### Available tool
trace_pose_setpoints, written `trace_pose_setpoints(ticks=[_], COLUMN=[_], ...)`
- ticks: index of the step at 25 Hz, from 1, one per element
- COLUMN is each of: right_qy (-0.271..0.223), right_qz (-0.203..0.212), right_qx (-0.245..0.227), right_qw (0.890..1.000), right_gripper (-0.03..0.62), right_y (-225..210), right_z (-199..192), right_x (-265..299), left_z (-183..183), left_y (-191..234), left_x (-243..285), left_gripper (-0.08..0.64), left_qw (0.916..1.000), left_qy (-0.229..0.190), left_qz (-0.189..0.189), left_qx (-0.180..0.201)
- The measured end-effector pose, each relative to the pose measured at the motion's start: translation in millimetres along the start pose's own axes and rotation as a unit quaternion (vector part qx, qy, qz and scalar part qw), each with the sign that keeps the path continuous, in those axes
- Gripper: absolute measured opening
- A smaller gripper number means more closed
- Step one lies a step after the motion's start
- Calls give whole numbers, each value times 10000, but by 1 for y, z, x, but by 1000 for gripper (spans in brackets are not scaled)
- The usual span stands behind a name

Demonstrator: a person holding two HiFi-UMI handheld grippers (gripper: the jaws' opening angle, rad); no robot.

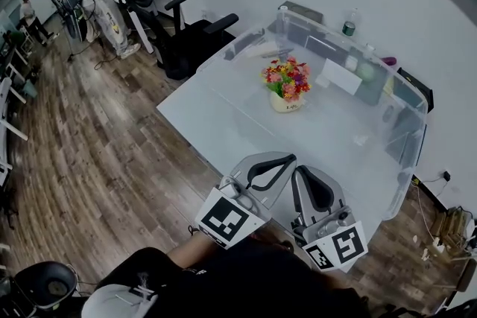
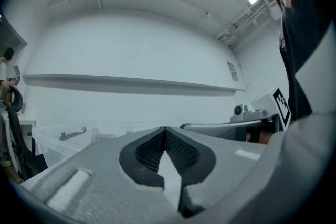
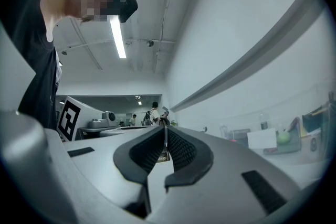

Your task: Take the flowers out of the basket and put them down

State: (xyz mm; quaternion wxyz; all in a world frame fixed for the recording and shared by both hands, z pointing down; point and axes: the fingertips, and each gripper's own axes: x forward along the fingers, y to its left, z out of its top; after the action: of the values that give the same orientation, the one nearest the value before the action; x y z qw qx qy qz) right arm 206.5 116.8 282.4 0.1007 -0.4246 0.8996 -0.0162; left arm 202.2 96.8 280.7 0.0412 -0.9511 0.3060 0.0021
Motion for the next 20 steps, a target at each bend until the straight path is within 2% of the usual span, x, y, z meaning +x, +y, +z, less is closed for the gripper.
trace_pose_setpoints(ticks=[17, 20], right_qy=[17, 42], right_qz=[-408, -434], right_qx=[-105, -252], right_qw=[9991, 9987], right_gripper=[15, 15], right_y=[40, 42], right_z=[-11, -10], right_x=[72, 79], left_z=[3, 4], left_y=[69, 75], left_x=[-43, -45], left_gripper=[2, 2], left_qw=[9990, 9988], left_qy=[-161, -210], left_qz=[-390, -404], left_qx=[-150, -196])
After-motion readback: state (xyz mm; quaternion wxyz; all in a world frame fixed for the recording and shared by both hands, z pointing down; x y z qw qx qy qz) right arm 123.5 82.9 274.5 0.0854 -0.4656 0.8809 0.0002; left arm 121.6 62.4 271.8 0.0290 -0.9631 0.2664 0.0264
